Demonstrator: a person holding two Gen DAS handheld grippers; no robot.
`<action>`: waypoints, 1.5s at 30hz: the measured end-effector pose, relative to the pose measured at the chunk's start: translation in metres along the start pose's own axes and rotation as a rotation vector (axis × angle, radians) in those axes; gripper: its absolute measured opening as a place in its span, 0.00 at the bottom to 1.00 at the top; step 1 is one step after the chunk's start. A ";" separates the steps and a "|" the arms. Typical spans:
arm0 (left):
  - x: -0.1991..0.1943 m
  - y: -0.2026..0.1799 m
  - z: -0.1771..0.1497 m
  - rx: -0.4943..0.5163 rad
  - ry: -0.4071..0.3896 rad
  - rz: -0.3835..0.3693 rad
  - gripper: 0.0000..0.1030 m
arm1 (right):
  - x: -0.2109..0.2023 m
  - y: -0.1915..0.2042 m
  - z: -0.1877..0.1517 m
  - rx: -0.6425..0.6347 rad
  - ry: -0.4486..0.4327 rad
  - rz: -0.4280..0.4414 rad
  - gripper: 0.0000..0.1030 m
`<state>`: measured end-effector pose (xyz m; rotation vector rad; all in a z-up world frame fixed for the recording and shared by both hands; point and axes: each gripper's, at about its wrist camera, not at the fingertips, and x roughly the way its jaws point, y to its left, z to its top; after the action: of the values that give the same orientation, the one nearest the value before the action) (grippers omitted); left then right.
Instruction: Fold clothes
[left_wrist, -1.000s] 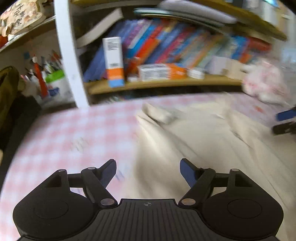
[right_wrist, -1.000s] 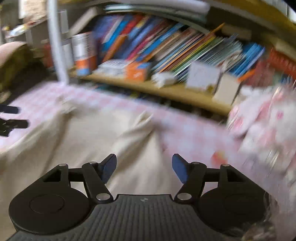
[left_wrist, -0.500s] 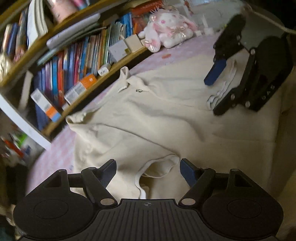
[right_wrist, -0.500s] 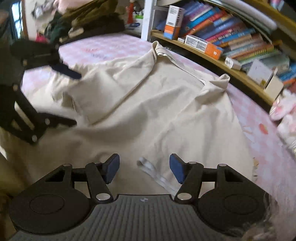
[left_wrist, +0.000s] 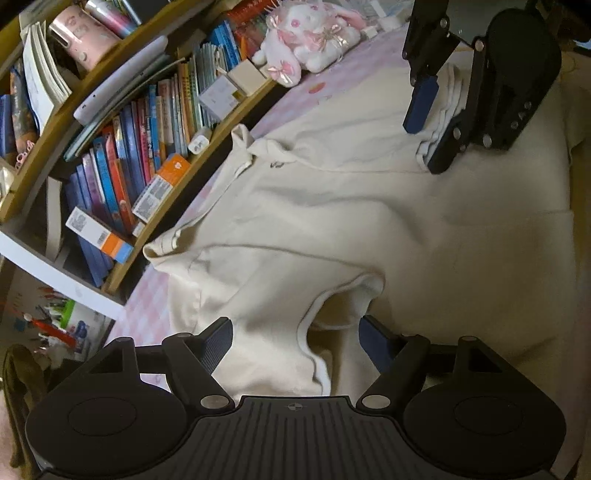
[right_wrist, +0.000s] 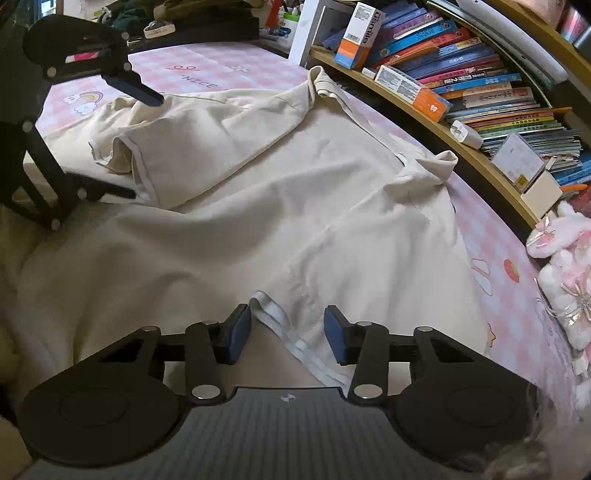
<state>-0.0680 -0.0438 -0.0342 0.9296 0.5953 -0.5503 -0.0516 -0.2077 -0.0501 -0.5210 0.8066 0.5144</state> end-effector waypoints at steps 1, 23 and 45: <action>0.002 -0.001 0.000 0.005 0.000 -0.002 0.74 | 0.001 -0.001 0.001 0.008 0.000 0.009 0.36; 0.032 0.248 -0.085 -0.938 -0.099 0.277 0.06 | -0.027 -0.207 0.019 0.400 -0.051 -0.457 0.06; 0.120 0.304 -0.180 -1.184 0.169 0.246 0.11 | 0.061 -0.302 -0.014 0.615 0.248 -0.653 0.03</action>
<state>0.1779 0.2366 -0.0266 -0.0896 0.7942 0.1494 0.1604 -0.4307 -0.0339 -0.2463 0.9195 -0.4060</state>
